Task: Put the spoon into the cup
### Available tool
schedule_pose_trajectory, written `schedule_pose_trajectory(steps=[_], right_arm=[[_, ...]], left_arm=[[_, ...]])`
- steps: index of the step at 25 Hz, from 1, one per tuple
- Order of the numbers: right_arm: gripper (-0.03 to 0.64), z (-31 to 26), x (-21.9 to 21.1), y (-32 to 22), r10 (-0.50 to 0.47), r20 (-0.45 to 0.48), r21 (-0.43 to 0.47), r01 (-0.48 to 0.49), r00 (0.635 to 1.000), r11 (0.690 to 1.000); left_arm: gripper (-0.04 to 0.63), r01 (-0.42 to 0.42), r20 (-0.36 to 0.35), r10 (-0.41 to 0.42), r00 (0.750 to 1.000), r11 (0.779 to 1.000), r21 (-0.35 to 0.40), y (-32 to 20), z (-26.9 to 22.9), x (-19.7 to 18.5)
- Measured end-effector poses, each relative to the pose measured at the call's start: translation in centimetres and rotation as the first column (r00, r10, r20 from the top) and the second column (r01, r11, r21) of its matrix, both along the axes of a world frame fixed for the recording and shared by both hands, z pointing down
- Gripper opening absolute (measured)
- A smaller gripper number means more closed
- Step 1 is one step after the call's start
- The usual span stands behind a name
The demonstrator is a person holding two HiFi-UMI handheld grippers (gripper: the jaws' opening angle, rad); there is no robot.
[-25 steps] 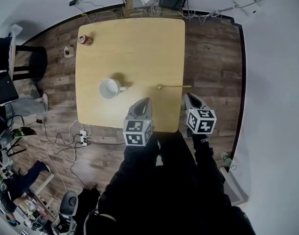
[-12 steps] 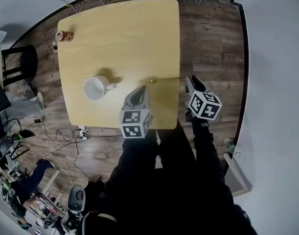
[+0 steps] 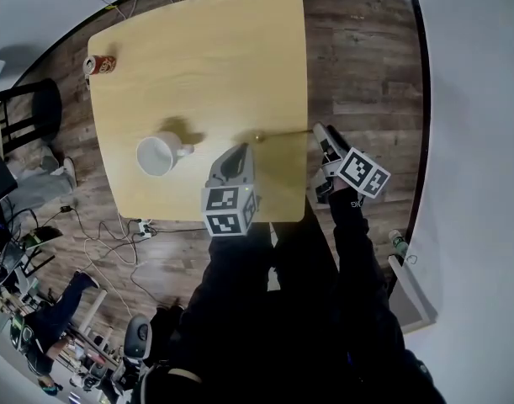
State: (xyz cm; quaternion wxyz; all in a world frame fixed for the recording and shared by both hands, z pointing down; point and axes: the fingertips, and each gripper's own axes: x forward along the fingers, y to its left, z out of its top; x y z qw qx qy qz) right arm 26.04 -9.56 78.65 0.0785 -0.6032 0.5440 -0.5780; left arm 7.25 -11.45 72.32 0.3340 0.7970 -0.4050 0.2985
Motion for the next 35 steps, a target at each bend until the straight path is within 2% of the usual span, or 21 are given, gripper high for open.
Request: schedule_pose_trajectory(steps=[3,5,7,12,18,21,26,31,35], right_arm=[[0.228,0.4,-0.8,0.0,0.021,0.124,0.028,-0.025,0.992,0.999],[0.182,0.2,-1.0,-0.1,0.036,0.188,0.055,-0.047,0.981,0.997],[0.11,-0.1,-1.2,-0.3,0.037,0.22,0.081,-0.056,0.975,0.995],[0.061,-1.6,-1.5,-1.0,0.025,0.282,0.144,-0.068,0.959,0.987],[0.029,-5.4,-2.3,-2.2,-0.015,0.368,0.263,-0.088,0.93,0.961],[0.023,-7.3,-2.9,-2.4,-0.044,0.372,0.291,-0.072,0.927,0.954],[0.023,-10.4,-4.4,-2.7,-0.147,0.307,0.342,0.035,0.94,0.939],[0.023,-13.7,-7.3,-3.8,-0.236,0.245,0.39,0.127,0.941,0.912],[0.023,-16.7,-10.9,-5.9,-0.304,0.207,0.44,0.189,0.93,0.878]], left_arm=[[0.034,-0.001,-0.001,0.001,1.0,1.0,-0.005,0.1,0.1,0.2],[0.034,-0.003,-0.004,0.003,1.0,1.0,-0.009,0.2,0.3,0.3],[0.035,-0.002,-0.004,0.002,1.0,1.0,-0.012,0.2,0.4,0.2],[0.034,0.008,-0.005,-0.008,1.0,1.0,-0.011,0.0,0.2,0.1],[0.034,0.023,-0.015,-0.023,1.0,1.0,0.005,-0.1,-1.0,-0.2],[0.034,0.041,-0.021,-0.041,0.999,0.999,0.014,0.0,-1.8,-0.7],[0.034,0.085,-0.036,-0.083,0.996,0.996,0.034,-0.2,-3.4,-1.7],[0.034,0.136,-0.048,-0.133,0.99,0.989,0.057,-0.5,-5.2,-3.9],[0.034,0.192,-0.058,-0.188,0.98,0.979,0.074,-1.0,-6.4,-6.9]])
